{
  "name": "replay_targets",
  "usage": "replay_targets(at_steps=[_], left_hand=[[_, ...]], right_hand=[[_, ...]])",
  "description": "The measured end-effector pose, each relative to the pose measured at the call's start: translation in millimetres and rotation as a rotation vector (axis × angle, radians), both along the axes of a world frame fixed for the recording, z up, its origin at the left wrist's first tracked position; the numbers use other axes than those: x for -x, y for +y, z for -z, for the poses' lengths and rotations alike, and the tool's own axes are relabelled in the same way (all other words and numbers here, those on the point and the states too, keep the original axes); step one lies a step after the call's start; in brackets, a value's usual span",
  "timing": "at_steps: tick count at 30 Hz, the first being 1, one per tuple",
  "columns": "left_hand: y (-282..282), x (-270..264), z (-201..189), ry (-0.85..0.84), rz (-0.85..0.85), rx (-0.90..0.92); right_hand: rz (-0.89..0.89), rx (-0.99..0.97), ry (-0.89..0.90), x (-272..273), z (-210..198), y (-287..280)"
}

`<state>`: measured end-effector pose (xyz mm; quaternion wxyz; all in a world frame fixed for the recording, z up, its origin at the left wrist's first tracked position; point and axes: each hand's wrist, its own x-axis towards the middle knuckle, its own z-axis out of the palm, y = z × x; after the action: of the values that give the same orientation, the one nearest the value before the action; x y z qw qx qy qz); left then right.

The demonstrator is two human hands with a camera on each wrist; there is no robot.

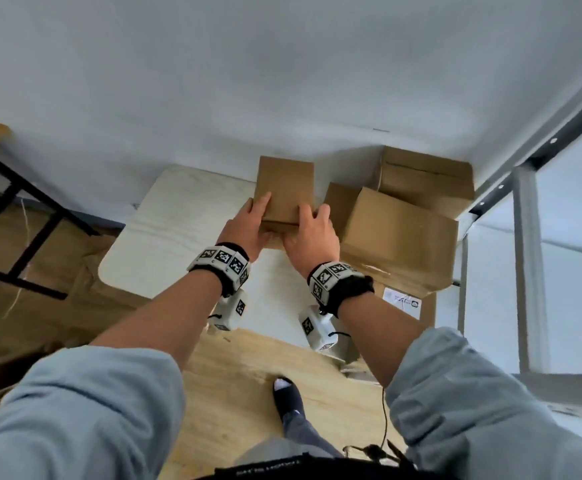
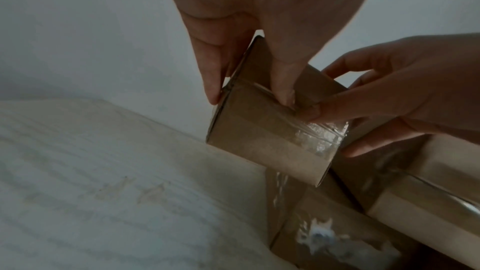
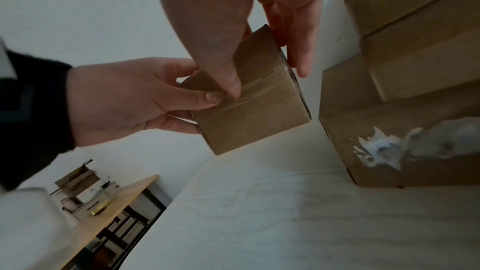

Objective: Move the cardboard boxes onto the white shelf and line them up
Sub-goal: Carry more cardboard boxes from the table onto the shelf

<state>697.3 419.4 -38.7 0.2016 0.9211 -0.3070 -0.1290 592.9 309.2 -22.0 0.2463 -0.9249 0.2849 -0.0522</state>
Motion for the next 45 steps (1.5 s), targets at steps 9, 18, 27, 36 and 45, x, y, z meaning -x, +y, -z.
replay_targets(at_steps=[9,18,27,36,45], left_hand=[[-30,-23,48,0.187,0.024,-0.187],[-17,-9,29,0.035,0.061,-0.288],[52,63,-1,-0.107,0.091,-0.258],[116,199,-6,-0.114,0.267,-0.177],[82,330,-35,-0.114,0.58,-0.134]], right_hand=[[-0.05,-0.054,0.23,-40,41,-27],[-0.086,0.0,0.26,-25,29,-13],[-0.049,0.2,0.243,62,8,51],[0.123,0.272,0.231,218,1,136],[0.473,0.247,0.247,379,-11,126]])
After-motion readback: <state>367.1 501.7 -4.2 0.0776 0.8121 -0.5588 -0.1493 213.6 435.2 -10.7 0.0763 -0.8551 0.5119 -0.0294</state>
